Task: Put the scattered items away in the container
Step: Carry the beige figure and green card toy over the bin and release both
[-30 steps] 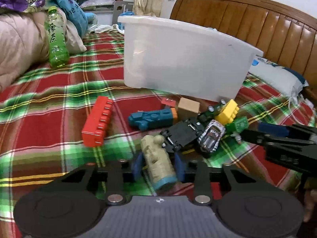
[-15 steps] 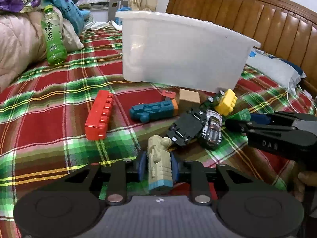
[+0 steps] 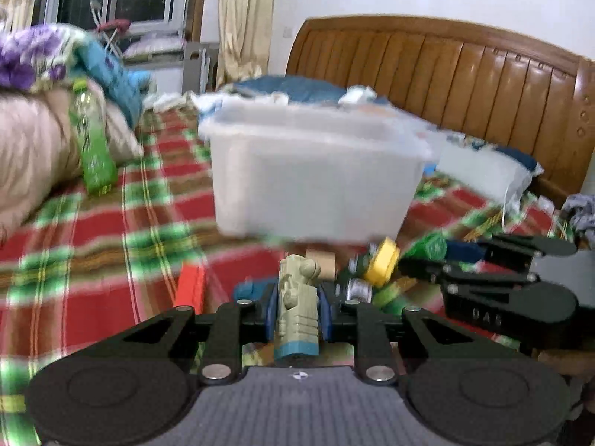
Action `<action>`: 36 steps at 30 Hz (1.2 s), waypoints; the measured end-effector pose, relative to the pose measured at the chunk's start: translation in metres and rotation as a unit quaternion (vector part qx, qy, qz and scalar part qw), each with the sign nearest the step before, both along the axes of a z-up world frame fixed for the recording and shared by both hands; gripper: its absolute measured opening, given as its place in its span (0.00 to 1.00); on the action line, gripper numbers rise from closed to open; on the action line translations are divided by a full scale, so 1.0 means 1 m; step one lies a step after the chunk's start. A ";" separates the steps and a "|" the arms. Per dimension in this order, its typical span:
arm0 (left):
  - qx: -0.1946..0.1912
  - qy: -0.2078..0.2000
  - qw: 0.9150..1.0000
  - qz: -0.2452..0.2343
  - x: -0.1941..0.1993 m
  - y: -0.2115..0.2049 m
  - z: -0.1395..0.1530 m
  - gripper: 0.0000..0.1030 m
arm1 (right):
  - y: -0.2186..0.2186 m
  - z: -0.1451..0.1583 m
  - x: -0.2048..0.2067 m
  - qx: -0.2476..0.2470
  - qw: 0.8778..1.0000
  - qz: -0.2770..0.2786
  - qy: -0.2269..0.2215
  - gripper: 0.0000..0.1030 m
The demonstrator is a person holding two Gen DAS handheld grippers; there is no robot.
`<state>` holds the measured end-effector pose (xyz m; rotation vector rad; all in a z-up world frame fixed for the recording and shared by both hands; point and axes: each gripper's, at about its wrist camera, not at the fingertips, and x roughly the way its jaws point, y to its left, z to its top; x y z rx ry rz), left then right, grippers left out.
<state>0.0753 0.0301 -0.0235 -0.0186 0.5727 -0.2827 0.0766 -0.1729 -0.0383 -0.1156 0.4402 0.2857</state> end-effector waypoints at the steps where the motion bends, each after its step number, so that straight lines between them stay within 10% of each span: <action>1: 0.000 -0.006 1.000 -0.001 0.003 -0.001 0.005 0.25 | 0.000 0.005 0.001 0.000 1.000 0.000 -0.007 0.38; 18: 0.019 -0.081 0.996 -0.023 0.088 -0.062 0.072 0.25 | -0.018 0.062 0.063 0.021 0.998 -0.025 -0.062 0.38; 36: 0.012 0.005 0.999 0.032 0.178 -0.063 0.044 0.25 | -0.033 0.042 0.124 0.053 0.995 -0.072 0.032 0.38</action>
